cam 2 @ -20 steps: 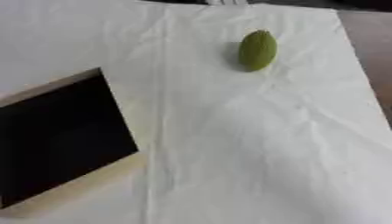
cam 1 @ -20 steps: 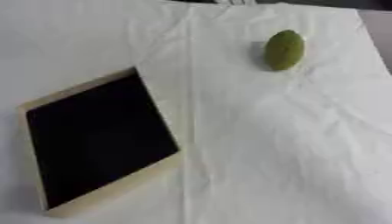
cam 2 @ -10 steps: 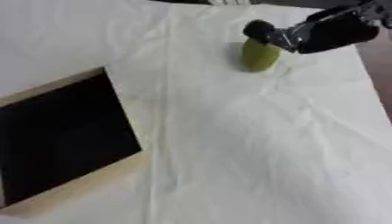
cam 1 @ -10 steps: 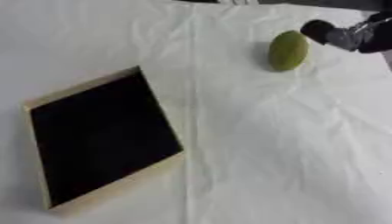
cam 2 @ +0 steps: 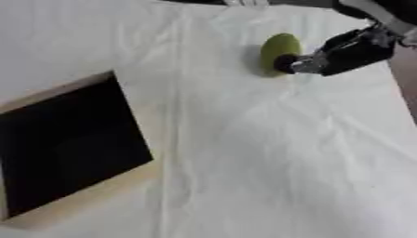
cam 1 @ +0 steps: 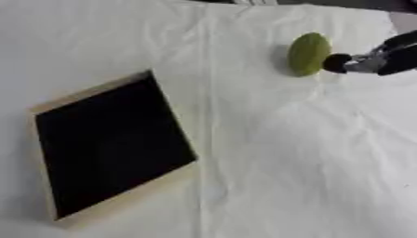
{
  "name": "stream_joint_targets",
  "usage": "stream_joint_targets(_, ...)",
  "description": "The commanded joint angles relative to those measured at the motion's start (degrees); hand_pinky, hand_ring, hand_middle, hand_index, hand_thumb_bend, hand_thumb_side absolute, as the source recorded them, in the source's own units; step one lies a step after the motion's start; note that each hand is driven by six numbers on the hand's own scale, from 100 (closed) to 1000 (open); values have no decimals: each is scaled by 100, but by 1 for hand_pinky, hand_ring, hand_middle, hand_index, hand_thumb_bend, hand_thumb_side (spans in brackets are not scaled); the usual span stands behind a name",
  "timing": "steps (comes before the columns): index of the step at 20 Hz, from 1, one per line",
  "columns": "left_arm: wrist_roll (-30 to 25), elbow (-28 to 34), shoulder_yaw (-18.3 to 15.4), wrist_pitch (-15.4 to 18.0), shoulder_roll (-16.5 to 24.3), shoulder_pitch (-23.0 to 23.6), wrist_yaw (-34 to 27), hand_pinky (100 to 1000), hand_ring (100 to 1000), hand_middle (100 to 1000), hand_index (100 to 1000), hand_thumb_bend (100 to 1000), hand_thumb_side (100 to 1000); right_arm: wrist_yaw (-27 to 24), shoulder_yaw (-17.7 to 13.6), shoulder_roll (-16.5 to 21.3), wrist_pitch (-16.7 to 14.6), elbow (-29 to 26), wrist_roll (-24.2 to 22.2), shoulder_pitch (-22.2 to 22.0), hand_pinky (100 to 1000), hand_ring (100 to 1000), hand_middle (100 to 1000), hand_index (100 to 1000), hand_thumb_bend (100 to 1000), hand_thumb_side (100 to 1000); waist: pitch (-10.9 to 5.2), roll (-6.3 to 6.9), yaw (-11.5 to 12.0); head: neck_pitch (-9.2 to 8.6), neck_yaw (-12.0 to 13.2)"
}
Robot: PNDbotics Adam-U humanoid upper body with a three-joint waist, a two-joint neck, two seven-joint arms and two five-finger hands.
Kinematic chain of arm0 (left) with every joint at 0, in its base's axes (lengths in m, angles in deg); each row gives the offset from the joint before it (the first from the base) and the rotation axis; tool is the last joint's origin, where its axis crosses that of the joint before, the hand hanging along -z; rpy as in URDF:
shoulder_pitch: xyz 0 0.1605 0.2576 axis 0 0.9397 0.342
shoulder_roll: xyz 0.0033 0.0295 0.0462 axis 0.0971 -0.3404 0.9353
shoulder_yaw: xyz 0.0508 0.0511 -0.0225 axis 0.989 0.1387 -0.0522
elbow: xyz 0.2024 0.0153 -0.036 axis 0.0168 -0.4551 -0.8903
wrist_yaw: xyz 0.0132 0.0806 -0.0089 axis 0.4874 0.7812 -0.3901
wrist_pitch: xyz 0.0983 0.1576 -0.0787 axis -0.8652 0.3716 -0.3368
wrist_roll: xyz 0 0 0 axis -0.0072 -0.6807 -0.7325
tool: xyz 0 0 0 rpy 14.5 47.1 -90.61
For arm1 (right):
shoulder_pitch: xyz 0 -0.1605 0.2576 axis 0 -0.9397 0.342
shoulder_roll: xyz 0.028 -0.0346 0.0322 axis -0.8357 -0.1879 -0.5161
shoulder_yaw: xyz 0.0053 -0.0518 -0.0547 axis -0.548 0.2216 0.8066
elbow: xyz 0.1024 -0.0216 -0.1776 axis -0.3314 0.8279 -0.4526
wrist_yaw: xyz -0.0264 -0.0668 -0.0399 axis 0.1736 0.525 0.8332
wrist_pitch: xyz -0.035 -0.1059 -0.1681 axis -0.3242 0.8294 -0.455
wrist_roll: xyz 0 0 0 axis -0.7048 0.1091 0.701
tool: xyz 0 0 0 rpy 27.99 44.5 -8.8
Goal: Pick up objects on the table and place them in the box.
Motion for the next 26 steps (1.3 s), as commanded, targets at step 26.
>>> stream_joint_targets(26, -72, 86, 10, -27, 50, -37, -30, 493, 508, 545, 718, 317, 581, -1320, 283, -56, 2127, -87, -2367, 356, 826, 831, 846, 967, 251, 100, -136, 5, 30, -31, 14)
